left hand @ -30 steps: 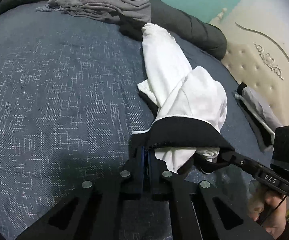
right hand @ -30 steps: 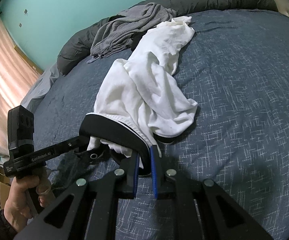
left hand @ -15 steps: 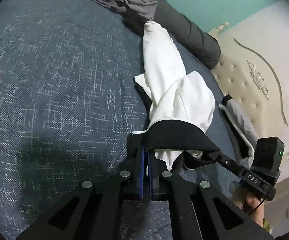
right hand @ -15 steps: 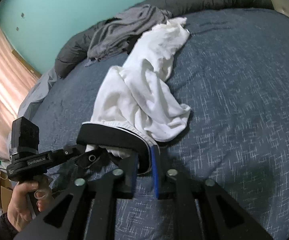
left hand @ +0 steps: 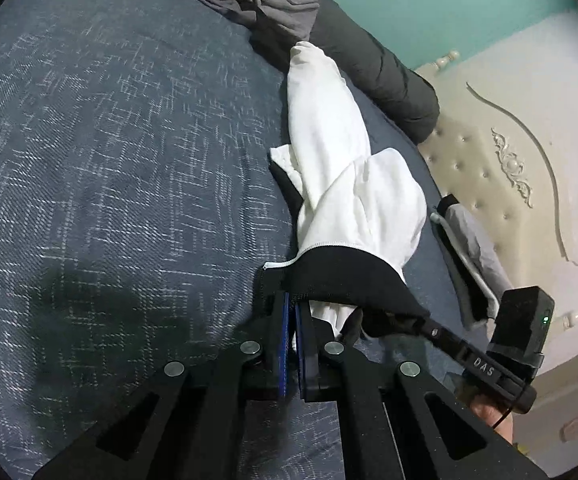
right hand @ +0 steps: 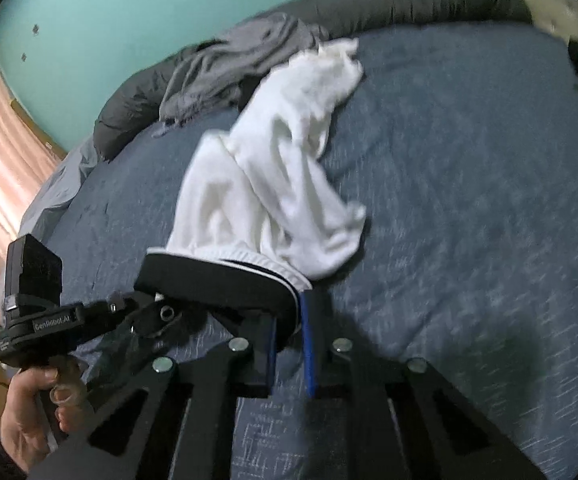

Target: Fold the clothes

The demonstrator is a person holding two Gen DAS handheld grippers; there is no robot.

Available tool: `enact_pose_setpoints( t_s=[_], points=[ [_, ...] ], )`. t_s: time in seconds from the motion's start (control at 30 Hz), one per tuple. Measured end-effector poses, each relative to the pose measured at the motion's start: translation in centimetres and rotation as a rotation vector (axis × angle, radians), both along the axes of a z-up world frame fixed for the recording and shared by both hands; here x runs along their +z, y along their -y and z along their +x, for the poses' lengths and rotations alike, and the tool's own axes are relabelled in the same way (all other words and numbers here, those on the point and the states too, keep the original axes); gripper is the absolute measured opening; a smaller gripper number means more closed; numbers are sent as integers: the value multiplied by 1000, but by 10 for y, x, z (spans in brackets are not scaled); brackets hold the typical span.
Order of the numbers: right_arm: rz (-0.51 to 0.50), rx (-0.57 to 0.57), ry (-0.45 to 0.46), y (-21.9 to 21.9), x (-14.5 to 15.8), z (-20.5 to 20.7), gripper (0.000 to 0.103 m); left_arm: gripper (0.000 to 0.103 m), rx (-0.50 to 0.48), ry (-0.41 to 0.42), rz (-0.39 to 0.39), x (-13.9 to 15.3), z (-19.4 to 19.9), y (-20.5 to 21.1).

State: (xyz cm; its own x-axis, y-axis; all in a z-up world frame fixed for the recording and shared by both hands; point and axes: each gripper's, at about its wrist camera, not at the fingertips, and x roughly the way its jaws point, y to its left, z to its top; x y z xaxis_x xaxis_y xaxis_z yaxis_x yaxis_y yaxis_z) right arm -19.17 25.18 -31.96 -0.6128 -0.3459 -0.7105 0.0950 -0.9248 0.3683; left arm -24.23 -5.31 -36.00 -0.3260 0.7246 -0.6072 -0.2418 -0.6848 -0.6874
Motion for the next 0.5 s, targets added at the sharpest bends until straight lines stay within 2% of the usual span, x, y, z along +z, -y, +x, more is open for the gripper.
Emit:
enact_pose_setpoints(
  t_s=[0.1, 0.27, 0.33, 0.4, 0.5],
  points=[
    [28, 8, -5, 4, 0, -2, 6, 3, 1, 6, 8, -1, 1, 0],
    [-20, -25, 30, -2, -7, -1, 7, 3, 5, 10, 7, -4, 0, -2],
    [-26, -34, 39, -3, -4, 0, 17, 3, 0, 2, -13, -4, 1, -4],
    [-25, -48, 56, -2, -2, 3, 36, 3, 1, 2, -15, -4, 1, -4],
    [20, -58, 80, 3, -4, 6, 38, 3, 9, 9, -12, -7, 1, -2]
  ],
)
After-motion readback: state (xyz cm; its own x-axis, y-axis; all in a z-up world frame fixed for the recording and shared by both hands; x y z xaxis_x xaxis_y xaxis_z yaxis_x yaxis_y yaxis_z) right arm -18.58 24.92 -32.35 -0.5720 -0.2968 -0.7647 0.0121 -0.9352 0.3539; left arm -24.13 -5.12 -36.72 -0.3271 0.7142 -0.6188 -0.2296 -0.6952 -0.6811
